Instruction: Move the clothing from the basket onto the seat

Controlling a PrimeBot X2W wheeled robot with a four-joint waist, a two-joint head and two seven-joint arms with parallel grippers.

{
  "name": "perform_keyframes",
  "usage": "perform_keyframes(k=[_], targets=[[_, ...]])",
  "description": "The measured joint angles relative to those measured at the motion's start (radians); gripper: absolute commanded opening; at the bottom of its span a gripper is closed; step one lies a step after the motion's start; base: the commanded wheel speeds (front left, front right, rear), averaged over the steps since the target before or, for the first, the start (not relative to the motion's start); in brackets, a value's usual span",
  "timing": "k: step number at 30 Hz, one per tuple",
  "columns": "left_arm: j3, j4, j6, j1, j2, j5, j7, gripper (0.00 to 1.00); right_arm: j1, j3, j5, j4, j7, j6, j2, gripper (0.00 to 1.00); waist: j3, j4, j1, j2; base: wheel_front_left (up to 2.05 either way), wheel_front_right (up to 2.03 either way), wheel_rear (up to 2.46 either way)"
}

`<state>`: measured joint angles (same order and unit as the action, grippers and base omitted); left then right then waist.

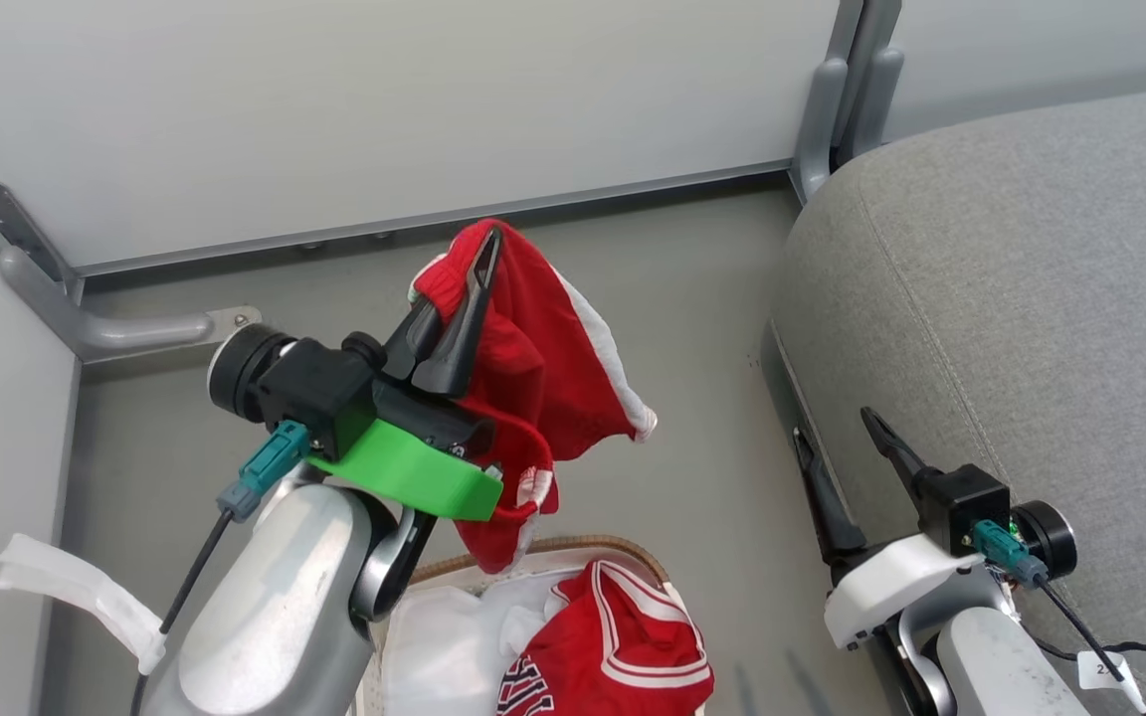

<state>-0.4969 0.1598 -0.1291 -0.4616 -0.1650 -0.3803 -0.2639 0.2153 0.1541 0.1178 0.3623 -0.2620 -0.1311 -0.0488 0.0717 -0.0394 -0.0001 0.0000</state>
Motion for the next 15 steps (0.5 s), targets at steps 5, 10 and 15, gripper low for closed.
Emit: perform_keyframes(k=[5, 10, 15], targets=[[0.001, -0.016, 0.000, -0.018, 0.003, 0.000, 0.000, 0.00, 0.009, 0.072, 0.005, -0.045, 0.000, 0.000, 0.000, 1.00, -0.020, 0.013, 0.0000, 0.0000, 0.00, 0.00, 0.00], [-0.008, -0.019, 0.000, -0.020, 0.017, -0.002, 0.000, 0.00, 0.072, 0.255, 0.045, -0.119, 0.000, 0.000, -0.017, 1.00, -0.021, 0.022, 0.0000, 0.0000, 0.00, 0.00, 0.00], [-0.017, -0.023, 0.000, -0.020, 0.025, -0.003, 0.000, 0.00, 0.151, 0.404, 0.059, -0.143, 0.000, 0.000, -0.043, 1.00, -0.019, 0.032, 0.0000, 0.0000, 0.00, 0.00, 0.00]])
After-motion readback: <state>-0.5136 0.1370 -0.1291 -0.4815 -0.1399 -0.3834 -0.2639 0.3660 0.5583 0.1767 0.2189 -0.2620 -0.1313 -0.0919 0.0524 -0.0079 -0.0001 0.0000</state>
